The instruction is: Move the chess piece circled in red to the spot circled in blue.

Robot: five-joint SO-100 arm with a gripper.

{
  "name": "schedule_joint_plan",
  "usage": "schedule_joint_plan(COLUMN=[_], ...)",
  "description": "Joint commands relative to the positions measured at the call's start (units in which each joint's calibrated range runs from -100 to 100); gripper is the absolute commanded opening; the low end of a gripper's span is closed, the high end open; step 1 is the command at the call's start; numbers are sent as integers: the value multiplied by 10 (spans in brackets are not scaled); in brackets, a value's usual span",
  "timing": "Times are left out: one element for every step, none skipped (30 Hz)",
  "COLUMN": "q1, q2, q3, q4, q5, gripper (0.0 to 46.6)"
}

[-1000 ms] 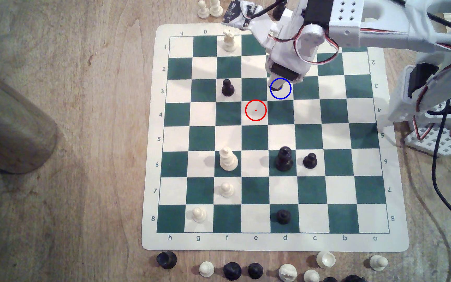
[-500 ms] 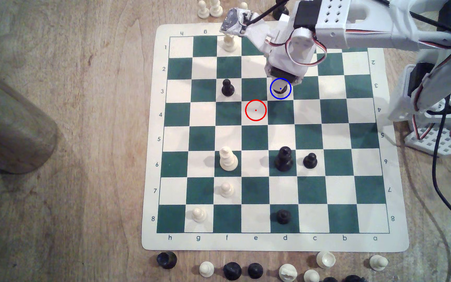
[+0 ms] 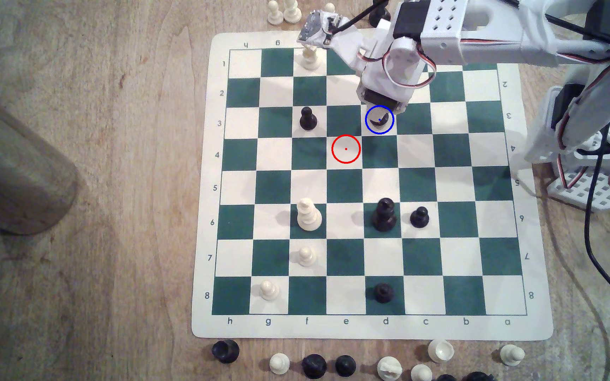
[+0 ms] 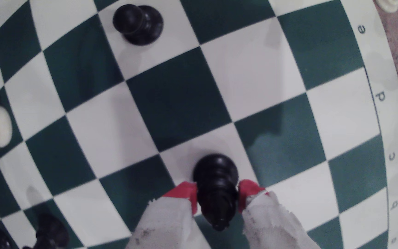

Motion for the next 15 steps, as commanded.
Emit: schedule_joint_plan(q1=[-3, -3, -4, -4, -4, -4, -5, -6, -6, -6, -6, -6, -6, -5, -4], q2=[-2, -2, -2, -2, -2, -3, -3, -4, -4, -4, -5, -7, -7, -9, -11], q3=[-7, -7, -6, -6, -5, -5, -5, -5, -5, -5, -5, -3, -2, -2, 0], q4=[-4, -4, -3, -3, -3, -3, -3, -4, -4, -5, -6, -7, -7, -7, -7], q5=[3, 3, 3, 3, 3, 3, 2, 1, 0, 0, 0, -1, -1, -1, 0], gripper=[15, 18, 19, 16, 15, 15, 16, 26, 40, 55, 74, 80, 96, 117, 146])
